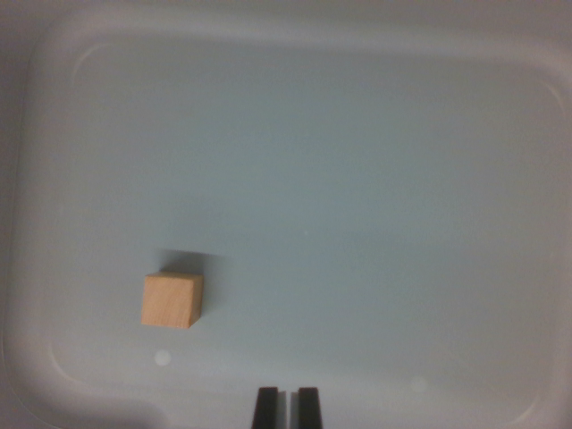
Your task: Push wooden cube
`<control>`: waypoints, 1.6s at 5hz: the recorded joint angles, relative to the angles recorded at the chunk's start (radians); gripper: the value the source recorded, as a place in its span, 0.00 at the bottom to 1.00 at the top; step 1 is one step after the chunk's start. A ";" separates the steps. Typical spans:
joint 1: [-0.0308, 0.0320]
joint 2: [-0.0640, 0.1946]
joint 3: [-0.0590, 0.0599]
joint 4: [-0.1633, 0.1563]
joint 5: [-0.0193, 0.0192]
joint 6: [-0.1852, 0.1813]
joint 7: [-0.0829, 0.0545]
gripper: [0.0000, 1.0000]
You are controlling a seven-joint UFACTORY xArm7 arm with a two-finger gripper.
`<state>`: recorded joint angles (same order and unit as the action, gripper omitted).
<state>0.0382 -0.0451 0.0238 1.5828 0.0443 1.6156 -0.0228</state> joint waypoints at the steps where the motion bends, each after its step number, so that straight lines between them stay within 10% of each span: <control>1: 0.0013 0.001 0.002 -0.007 -0.0005 -0.008 0.004 0.00; 8: 0.0098 0.009 0.013 -0.058 -0.0036 -0.062 0.030 0.00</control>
<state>0.0480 -0.0364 0.0368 1.5243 0.0407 1.5534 0.0068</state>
